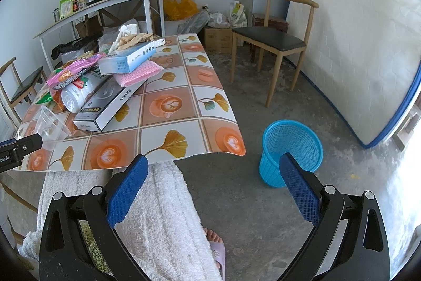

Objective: Collect trash

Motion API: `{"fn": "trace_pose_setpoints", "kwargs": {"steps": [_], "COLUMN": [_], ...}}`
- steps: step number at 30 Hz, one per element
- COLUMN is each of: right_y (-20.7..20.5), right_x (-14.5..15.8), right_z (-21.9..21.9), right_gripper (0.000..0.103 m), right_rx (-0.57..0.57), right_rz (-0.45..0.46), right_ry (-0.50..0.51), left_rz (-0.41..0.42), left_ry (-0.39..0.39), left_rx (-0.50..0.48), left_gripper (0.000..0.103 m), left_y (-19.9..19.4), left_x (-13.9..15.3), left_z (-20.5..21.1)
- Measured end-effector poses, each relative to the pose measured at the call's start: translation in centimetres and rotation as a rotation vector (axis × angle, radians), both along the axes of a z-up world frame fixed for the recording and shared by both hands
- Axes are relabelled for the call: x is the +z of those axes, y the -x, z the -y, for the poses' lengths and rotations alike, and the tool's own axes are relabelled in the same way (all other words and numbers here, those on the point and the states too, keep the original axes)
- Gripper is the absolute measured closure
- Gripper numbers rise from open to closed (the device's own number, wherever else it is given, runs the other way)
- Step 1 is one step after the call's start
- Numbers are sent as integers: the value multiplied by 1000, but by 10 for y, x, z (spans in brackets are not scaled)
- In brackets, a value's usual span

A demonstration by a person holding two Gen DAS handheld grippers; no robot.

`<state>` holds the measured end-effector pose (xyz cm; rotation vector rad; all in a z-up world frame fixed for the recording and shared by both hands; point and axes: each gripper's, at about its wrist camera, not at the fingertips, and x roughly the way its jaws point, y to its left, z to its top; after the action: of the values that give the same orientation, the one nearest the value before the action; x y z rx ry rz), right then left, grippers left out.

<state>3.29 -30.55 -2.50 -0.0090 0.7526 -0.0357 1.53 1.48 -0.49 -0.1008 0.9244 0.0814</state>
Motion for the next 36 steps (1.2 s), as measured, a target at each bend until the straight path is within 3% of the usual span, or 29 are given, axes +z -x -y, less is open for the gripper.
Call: {"fn": "trace_pose_setpoints", "kwargs": {"steps": [33,36], "right_y": [-4,-9], "right_x": [-8,-11], "right_z": [-7,-6], "right_gripper": [8,8], "right_rx": [11,13], "right_rz": [-20,-33], "right_ry": [-14,-19], "left_rz": [-29,1], "left_ry": [30,44], "left_rx": [14,-4], "left_gripper": [6,6], "left_y": [-1,-3], "left_x": [-9,-6], "left_z": [-17,-22]}}
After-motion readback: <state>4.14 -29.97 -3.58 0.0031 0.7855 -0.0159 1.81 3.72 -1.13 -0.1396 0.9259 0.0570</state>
